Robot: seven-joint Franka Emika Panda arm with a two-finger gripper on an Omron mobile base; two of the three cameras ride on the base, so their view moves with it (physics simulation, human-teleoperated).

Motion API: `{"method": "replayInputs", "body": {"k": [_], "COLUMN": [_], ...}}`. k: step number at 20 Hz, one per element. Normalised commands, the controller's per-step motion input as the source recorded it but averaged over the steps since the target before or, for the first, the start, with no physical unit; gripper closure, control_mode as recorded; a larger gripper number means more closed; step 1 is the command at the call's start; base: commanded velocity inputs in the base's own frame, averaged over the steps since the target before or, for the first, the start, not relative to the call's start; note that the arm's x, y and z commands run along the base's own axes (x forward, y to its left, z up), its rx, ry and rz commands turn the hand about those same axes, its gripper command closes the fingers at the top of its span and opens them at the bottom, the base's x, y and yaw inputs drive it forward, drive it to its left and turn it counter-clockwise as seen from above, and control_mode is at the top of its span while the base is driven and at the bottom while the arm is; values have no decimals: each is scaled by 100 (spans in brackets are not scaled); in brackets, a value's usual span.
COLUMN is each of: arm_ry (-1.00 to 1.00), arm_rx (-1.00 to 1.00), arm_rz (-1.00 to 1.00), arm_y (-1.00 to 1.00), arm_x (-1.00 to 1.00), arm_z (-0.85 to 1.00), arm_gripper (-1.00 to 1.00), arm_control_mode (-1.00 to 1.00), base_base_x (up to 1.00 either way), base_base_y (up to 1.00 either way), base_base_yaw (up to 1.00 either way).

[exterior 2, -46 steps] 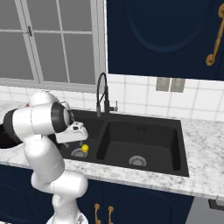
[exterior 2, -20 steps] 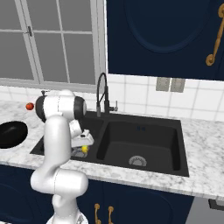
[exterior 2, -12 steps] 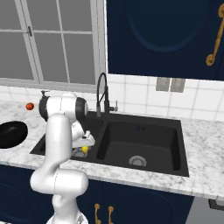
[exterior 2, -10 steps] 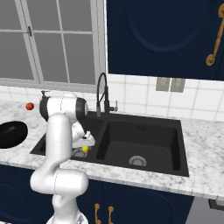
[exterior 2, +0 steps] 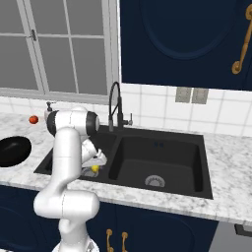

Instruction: Pick the lemon from the sink and place it in the bowl. Then pick the bowl and place it in the microwave. Then close the microwave door and press the start button.

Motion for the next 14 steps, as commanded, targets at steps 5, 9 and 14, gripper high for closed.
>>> {"method": "replayInputs", "body": {"k": [5,9,14], "arm_ry": [0,-12,-16], "arm_rx": [-3,-1,0], "arm_rz": [0,0,-5], "arm_y": [1,1,0], "arm_x": [-1,-30,-56], "arm_z": [-37,1,69], "arm_gripper": [100,100,100], "arm_control_mode": [-100,-100,-100], "base_base_x": [0,0,0], "base_base_y": [0,0,0], "base_base_yaw": [0,0,0]}}
